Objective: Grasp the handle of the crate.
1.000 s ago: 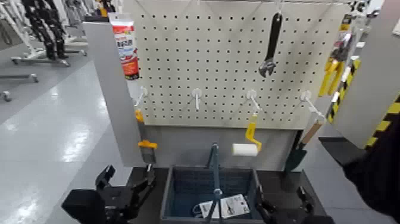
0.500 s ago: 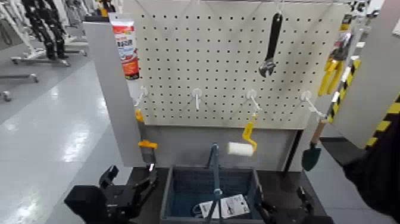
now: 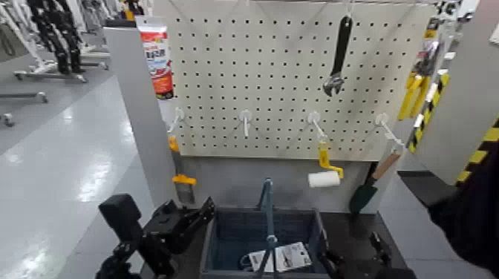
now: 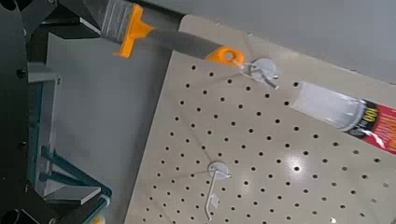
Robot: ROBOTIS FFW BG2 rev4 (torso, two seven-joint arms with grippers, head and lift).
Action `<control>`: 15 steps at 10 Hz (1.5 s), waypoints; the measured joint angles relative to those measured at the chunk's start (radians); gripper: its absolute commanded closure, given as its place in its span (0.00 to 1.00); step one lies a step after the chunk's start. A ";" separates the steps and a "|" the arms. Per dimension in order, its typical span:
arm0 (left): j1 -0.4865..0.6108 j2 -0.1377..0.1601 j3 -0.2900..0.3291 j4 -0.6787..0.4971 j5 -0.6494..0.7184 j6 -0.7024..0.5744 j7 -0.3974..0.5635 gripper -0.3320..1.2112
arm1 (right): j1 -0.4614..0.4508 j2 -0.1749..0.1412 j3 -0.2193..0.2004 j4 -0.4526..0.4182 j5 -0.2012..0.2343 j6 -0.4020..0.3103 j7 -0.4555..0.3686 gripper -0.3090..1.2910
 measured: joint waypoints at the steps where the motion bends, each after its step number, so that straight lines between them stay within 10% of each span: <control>1: -0.034 -0.003 0.014 0.003 0.060 0.086 -0.030 0.30 | -0.001 0.000 0.002 0.001 -0.001 0.000 0.000 0.28; 8: -0.256 0.052 -0.026 0.164 0.510 0.472 -0.101 0.29 | -0.006 -0.003 0.011 0.006 -0.002 0.000 -0.015 0.27; 15: -0.469 0.055 -0.176 0.469 0.805 0.594 -0.241 0.30 | -0.010 -0.004 0.015 0.010 -0.008 -0.001 -0.015 0.27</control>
